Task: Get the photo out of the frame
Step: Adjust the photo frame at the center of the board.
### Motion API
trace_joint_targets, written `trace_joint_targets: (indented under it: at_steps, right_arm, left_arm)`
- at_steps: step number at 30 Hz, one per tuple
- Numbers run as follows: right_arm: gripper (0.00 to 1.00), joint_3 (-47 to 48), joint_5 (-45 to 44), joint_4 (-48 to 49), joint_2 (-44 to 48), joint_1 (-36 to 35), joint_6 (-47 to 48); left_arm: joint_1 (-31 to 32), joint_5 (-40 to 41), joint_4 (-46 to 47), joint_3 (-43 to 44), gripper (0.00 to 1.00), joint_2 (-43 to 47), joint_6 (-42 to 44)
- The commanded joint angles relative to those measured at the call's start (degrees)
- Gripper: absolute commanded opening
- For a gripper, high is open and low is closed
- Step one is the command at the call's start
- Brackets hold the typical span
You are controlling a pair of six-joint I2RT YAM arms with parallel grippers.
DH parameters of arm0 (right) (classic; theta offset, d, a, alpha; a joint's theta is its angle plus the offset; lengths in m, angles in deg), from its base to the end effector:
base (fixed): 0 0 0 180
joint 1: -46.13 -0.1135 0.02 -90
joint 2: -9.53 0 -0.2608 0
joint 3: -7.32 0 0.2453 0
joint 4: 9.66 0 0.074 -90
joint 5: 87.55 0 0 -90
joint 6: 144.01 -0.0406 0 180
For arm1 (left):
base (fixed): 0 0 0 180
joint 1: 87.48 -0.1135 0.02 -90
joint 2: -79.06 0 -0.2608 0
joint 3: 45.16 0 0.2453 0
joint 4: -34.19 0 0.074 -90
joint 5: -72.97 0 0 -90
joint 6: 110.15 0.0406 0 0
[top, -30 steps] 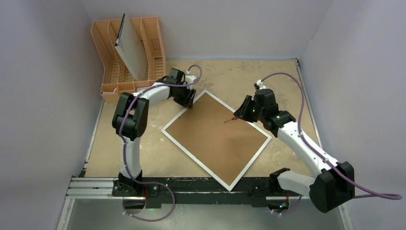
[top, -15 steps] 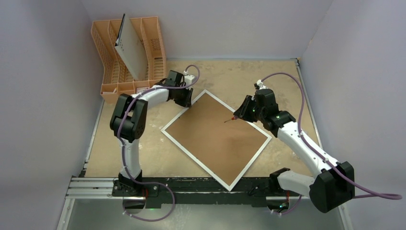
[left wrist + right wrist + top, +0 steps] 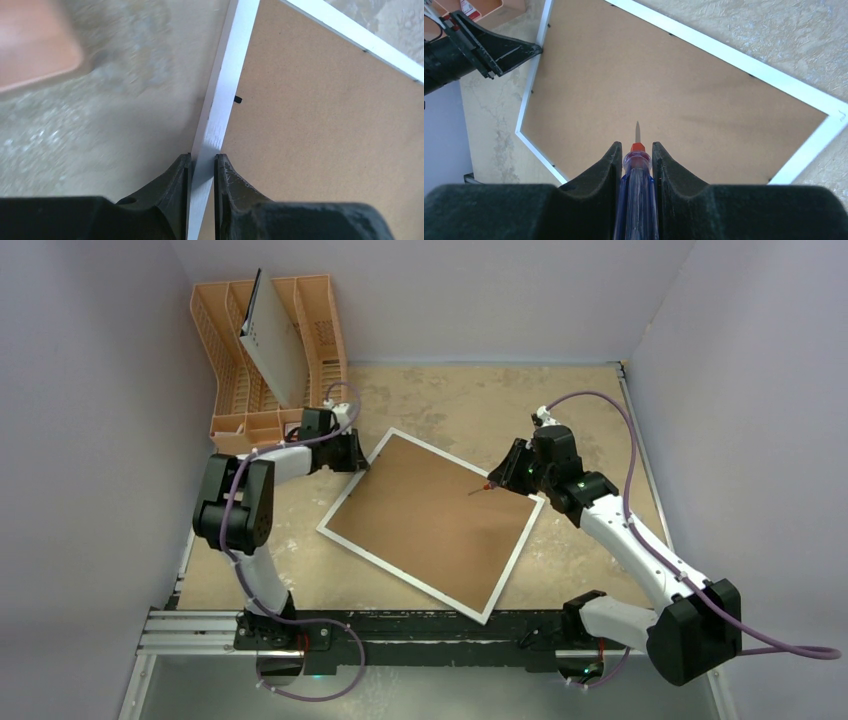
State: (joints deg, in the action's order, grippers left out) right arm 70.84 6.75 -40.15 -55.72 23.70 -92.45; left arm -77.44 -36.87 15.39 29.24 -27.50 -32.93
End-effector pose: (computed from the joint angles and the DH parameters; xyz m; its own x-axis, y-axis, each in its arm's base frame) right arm 0.2326 0.0993 0.2819 -0.6590 0.3987 -0.6378 -0.0375 0.8295 0.5573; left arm 0.3646 -0.0785 0.1458 -0.8287 -0.0646 -0.5559 0.1960 0.8969 -0.3964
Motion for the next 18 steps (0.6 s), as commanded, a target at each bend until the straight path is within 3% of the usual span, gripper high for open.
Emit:
trace_joint_targets:
  at_steps: [1, 6, 13, 18]
  right_arm:
    - [0.0, 0.6, 0.9, 1.4, 0.6, 0.2, 0.0]
    - [0.0, 0.7, 0.8, 1.6, 0.5, 0.2, 0.1]
    - [0.0, 0.4, 1.0, 1.9, 0.2, 0.3, 0.3]
    - [0.0, 0.5, 1.7, 2.3, -0.4, 0.3, 0.4]
  left_arm:
    - [-3.1, 5.7, -5.2, -7.3, 0.0, -0.9, -6.2]
    - [-2.9, 0.0, 3.5, -16.4, 0.0, 4.8, -16.1]
    - [-2.3, 2.0, 10.3, -26.9, 0.0, 13.2, -26.1]
    - [-0.2, 8.4, 14.1, -34.4, 0.0, 19.1, -34.6]
